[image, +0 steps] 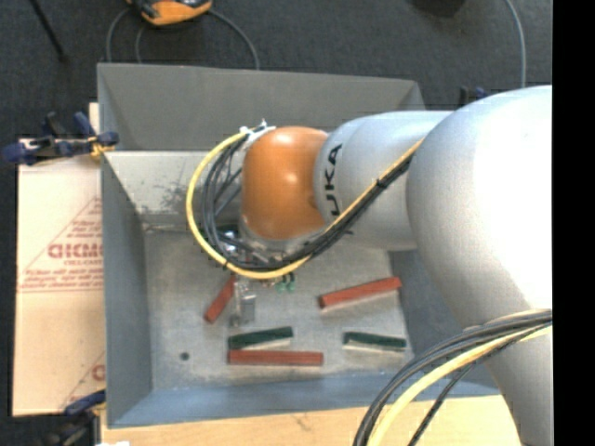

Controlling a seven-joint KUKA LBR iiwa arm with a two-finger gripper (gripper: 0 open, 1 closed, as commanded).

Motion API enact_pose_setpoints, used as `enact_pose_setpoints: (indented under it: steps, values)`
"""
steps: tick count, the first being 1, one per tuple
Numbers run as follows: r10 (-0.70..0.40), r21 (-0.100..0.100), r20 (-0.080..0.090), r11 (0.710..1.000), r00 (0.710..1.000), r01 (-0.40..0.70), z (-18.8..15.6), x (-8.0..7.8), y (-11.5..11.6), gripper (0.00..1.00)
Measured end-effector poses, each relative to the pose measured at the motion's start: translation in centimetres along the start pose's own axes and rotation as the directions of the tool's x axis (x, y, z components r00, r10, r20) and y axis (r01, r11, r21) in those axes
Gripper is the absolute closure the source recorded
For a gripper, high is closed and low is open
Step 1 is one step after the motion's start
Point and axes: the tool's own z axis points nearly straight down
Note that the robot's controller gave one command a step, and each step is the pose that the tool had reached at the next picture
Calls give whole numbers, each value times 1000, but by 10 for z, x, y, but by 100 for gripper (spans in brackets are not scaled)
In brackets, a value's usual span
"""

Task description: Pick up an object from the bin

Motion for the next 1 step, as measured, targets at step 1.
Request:
enact_pose_setpoints:
  steps: [1]
  values:
    - [23, -2, -2, 1000, 1000, -23, 0, 8, 0, 0]
